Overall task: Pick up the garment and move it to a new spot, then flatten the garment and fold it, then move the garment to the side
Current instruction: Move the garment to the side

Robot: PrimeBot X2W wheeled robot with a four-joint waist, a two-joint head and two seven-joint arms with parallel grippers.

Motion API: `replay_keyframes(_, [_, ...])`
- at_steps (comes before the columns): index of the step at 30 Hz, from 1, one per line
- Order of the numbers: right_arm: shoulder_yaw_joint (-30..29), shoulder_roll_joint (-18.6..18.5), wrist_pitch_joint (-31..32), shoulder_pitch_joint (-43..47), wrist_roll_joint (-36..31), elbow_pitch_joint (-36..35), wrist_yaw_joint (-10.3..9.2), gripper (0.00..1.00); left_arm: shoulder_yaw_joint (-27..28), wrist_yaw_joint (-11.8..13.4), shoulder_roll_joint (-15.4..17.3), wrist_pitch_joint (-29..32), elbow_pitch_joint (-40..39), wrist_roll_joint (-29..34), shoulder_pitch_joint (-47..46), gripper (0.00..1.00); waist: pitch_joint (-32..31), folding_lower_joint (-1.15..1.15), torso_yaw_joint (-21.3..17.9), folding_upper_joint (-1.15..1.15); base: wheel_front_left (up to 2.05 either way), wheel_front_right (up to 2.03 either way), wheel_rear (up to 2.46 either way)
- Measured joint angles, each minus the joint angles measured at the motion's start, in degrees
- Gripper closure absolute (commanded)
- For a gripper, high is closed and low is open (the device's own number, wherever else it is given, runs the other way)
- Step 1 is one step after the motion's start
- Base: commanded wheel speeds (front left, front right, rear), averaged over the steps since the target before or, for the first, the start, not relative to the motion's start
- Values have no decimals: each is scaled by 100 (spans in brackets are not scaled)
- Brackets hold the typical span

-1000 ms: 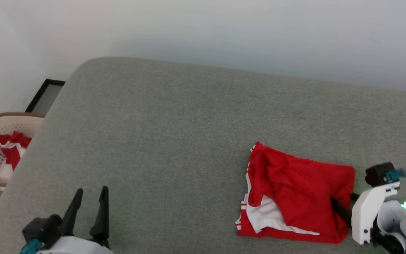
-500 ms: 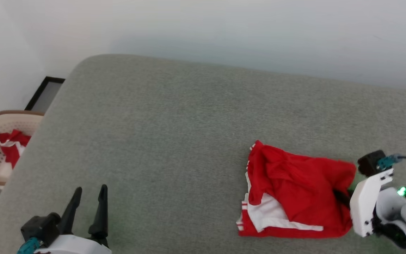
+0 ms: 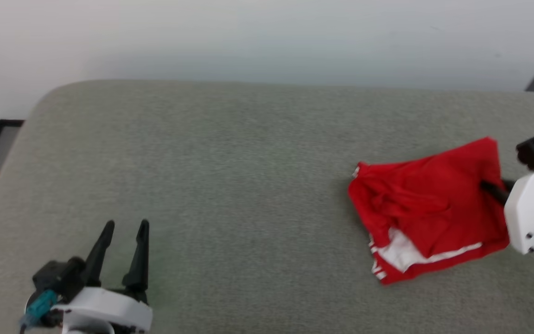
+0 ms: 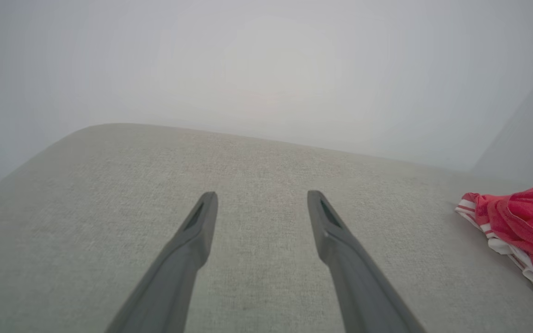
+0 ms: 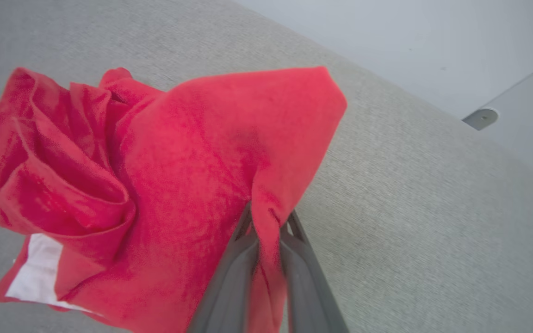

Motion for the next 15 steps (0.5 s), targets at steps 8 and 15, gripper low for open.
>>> replay_keyframes(8, [67,-437,18,-507,-121,-112,0,100,-335,0,140,0,12,20,-471,0,221,0,-415,0,0,0,0])
replay_keyframes(15, [182,-824,-245,-926,-332,-169,0,100,-647,0,242,-1,36,-2,-939,0,555,0,-693,0,0,0,0])
